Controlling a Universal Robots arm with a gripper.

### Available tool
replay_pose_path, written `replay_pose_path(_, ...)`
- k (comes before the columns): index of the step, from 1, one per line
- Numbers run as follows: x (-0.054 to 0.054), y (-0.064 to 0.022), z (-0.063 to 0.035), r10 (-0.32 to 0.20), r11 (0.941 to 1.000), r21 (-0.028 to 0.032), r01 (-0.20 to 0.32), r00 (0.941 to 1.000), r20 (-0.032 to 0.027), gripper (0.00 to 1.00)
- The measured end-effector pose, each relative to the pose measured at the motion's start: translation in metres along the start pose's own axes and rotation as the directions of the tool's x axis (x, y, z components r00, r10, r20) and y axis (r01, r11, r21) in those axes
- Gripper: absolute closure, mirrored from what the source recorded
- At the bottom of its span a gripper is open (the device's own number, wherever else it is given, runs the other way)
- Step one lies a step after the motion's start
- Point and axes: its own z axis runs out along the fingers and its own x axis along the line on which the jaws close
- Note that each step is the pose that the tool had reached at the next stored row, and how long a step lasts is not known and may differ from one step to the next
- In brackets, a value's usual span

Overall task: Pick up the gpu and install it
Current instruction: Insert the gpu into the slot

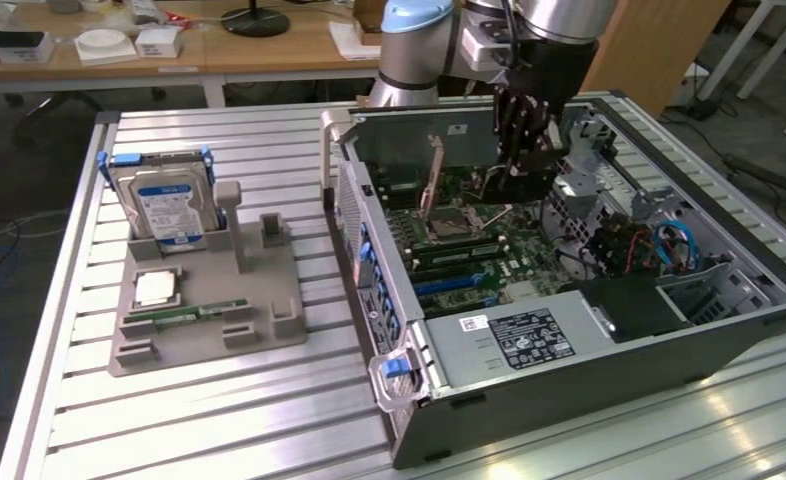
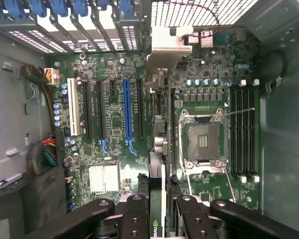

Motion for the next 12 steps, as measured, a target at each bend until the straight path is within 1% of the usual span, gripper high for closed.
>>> replay_pose_path(7, 0.0, 0.0002, 0.0108, 0.0, 1.0, 0.0001, 0.0, 1.0, 0.0, 0.74)
replay_pose_path(10, 0.001, 0.0005, 0.0133, 0.0, 1.0, 0.0003, 0.0, 1.0, 0.0, 0.74)
replay_pose_path(12, 0.001, 0.0032, 0.0138, 0.0, 1.0, 0.0013, 0.0, 1.0, -0.0001, 0.74)
